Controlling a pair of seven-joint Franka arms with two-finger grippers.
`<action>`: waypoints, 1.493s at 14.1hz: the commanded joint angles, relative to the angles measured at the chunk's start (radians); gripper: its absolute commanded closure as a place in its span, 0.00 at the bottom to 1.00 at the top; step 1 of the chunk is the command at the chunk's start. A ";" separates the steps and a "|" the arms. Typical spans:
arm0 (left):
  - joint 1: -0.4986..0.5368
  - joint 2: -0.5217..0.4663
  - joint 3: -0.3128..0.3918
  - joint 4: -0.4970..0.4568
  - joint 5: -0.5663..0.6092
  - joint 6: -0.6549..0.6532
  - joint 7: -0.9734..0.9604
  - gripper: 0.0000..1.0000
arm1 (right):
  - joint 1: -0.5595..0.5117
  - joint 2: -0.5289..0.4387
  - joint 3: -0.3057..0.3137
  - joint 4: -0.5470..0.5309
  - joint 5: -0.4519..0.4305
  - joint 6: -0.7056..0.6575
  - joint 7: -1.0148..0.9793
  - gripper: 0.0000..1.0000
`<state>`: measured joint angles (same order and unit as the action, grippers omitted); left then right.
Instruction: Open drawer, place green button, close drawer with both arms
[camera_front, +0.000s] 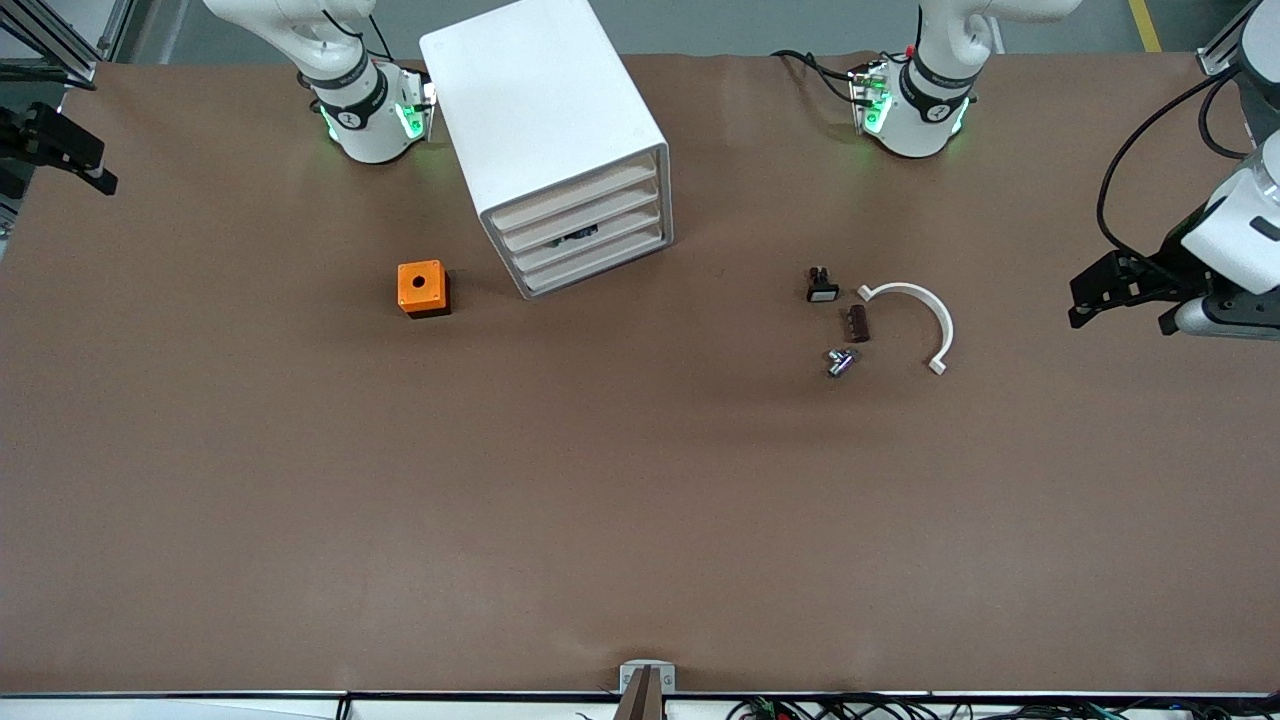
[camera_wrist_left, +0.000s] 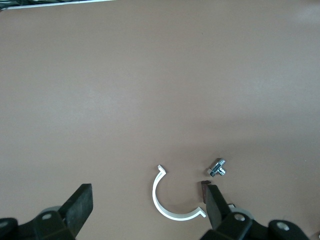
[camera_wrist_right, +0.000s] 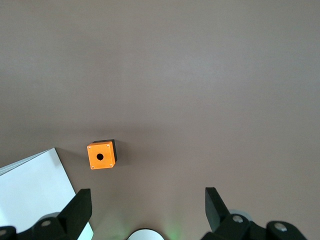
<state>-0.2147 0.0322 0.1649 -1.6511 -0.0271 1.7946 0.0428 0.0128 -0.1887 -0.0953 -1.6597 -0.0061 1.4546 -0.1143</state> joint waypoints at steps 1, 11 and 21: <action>0.133 0.011 -0.134 0.024 0.009 -0.018 -0.007 0.00 | -0.002 -0.023 0.000 -0.017 0.003 0.000 -0.007 0.00; 0.245 0.021 -0.260 0.022 0.010 -0.018 -0.009 0.00 | -0.002 -0.023 -0.001 -0.017 0.003 0.001 -0.007 0.00; 0.227 0.020 -0.252 0.024 0.015 -0.018 -0.011 0.00 | -0.002 -0.023 0.000 -0.017 0.005 0.000 -0.007 0.00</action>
<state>0.0157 0.0500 -0.0845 -1.6503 -0.0272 1.7940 0.0415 0.0127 -0.1887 -0.0969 -1.6596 -0.0061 1.4546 -0.1143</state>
